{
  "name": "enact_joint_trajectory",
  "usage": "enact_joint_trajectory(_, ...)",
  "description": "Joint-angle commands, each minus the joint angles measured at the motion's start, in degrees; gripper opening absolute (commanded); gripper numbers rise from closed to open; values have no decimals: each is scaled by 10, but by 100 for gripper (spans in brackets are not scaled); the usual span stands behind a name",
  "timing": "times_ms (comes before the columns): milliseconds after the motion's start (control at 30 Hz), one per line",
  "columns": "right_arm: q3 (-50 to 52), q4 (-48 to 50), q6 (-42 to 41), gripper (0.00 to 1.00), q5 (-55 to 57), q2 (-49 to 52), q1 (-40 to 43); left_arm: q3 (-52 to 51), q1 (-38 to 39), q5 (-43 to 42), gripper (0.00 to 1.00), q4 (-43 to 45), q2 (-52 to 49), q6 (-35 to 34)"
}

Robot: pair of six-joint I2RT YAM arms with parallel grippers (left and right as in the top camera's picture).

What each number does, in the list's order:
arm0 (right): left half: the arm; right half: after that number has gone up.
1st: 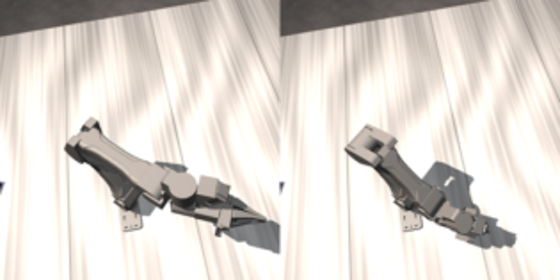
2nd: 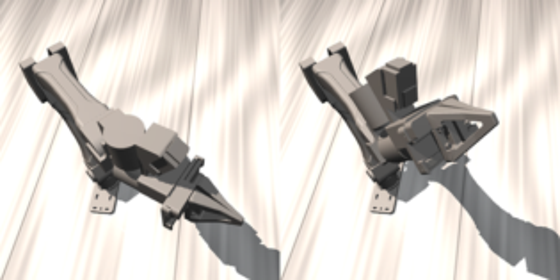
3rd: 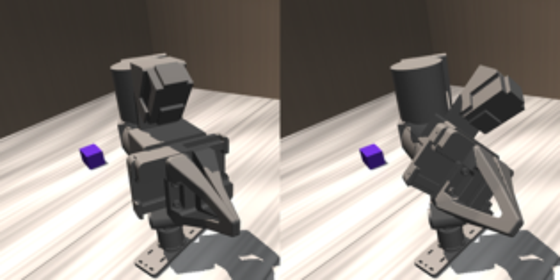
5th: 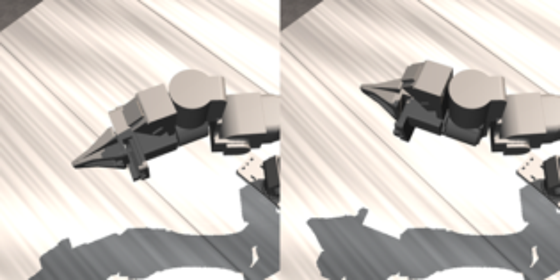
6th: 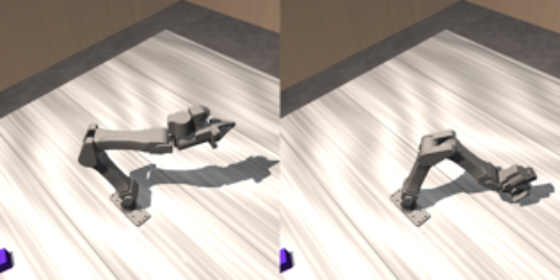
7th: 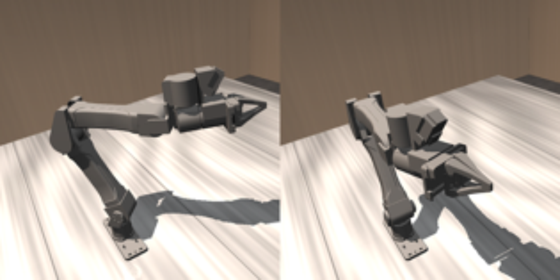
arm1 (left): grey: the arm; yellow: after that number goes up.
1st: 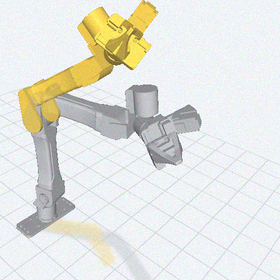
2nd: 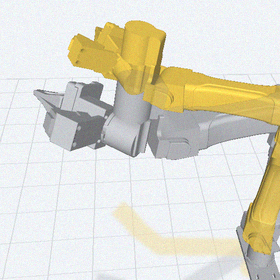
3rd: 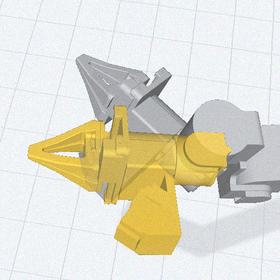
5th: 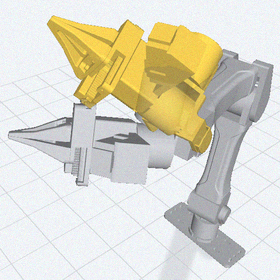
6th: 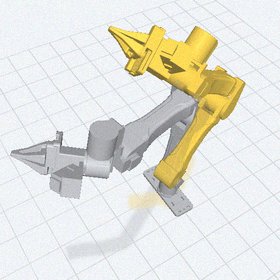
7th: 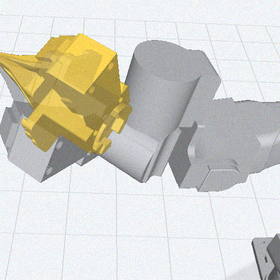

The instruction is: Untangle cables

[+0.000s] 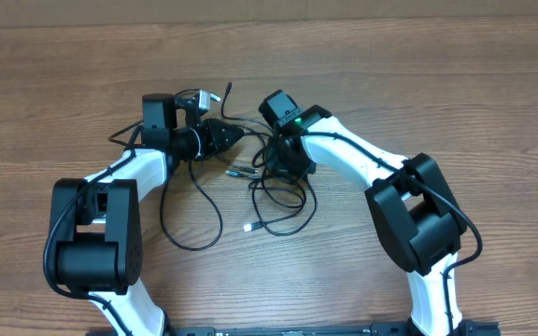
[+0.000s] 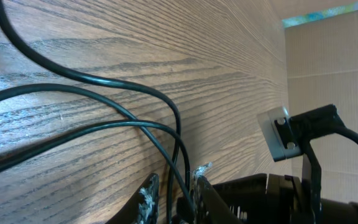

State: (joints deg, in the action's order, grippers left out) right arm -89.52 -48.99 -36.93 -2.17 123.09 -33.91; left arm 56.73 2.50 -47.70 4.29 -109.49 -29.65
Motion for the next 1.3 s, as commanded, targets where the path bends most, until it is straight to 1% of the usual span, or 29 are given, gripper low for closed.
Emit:
enact_joint_trajectory(0, -5, 5, -4, 25, 4, 5, 17, 0, -3, 3, 20, 2, 15, 7)
enact_joint_trajectory(200, -5, 10, 16, 26, 22, 5, 46, 0, -3, 3, 21, 3, 15, 7)
enact_joint_trajectory(300, -5, 10, 28, 25, 51, 5, 57, 0, -3, 4, 21, 3, 15, 7)
enact_joint_trajectory(500, -5, -26, 30, 25, 232, 5, 70, 0, -3, 8, 21, 3, 15, 7)
enact_joint_trajectory(633, -5, -44, 29, 25, 285, 5, 81, 0, -3, 21, 21, 3, 15, 7)
enact_joint_trajectory(767, -5, -48, 29, 26, 283, 5, 95, 0, -3, 20, 20, 2, 15, 7)
enact_joint_trajectory(833, -5, -52, 30, 28, 283, 5, 106, 0, -3, 20, 20, 2, 15, 7)
enact_joint_trajectory(933, -22, -83, 29, 28, 282, 5, 124, 0, -3, 16, 20, 2, 15, 7)
enact_joint_trajectory(1033, -68, -142, 29, 22, 263, 5, 138, 0, -3, 16, 22, 2, 15, 7)
enact_joint_trajectory(1133, -130, -210, 37, 21, 222, 5, 148, 0, -3, 16, 24, 0, 18, 7)
enact_joint_trajectory(1267, -209, -277, 80, 21, 136, 5, 164, 1, -3, 20, 27, -25, 39, 29)
